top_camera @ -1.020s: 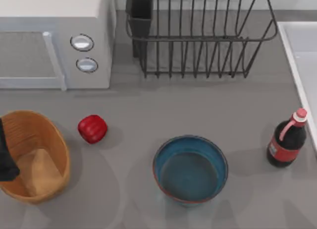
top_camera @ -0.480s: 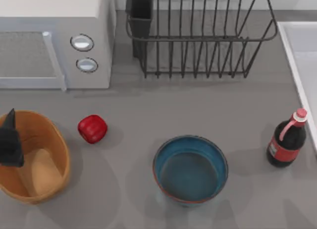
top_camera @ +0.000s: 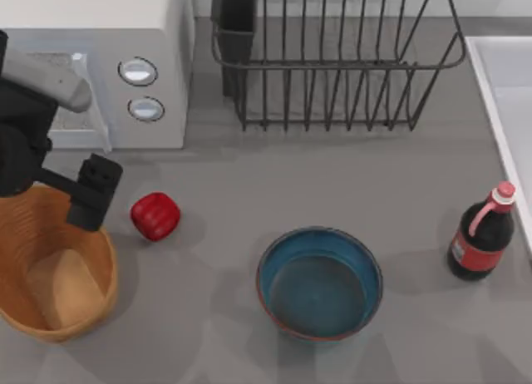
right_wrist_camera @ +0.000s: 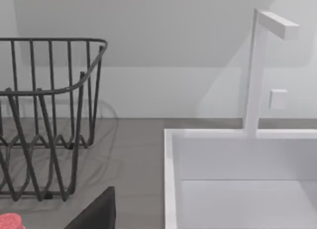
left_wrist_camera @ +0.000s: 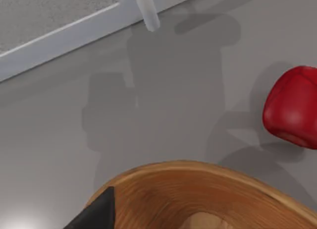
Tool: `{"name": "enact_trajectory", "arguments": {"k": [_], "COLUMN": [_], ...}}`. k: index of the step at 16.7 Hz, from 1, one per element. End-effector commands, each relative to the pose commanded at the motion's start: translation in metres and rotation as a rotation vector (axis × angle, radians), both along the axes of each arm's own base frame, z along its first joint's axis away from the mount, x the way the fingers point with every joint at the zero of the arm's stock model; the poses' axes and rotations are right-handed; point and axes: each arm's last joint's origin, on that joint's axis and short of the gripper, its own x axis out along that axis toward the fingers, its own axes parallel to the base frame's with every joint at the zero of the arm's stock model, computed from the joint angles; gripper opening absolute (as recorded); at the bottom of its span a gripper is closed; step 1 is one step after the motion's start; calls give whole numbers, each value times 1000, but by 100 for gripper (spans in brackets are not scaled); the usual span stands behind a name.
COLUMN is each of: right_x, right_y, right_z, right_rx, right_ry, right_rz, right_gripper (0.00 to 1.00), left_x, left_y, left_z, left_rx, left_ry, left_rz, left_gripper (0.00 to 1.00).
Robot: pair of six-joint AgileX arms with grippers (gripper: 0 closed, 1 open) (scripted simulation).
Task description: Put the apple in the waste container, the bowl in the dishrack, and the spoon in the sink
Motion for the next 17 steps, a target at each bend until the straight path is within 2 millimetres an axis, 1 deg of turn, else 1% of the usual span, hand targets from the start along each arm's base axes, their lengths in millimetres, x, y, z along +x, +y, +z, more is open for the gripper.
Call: {"name": "enact_trajectory", "arguments": {"k": [2,4,6,8,10,12,17], "right_x": [0,0,0,0,0,0,0], "right_y": [0,0,0,0,0,0,0], "right_z": [0,0,0,0,0,0,0], "right_rx": [0,0,0,0,0,0,0], "right_ry": [0,0,0,0,0,0,0], "right_rz": [0,0,0,0,0,0,0], "right_gripper": [100,100,100,100,100,100,100], "left_x": [29,55,77,93,103,108,109], "left_y": [-18,-37,-55,-70,-82,-88,-87], "left_z": [-6,-17,-32,-49,-61,-67,-68], "left_rx": [60,116,167,211,242,259,259], "left_ry": [131,248,354,442,502,533,536], "left_rz": [-63,-122,-175,-220,-253,-271,-268], "left_gripper": [100,100,100,100,100,100,100]}}
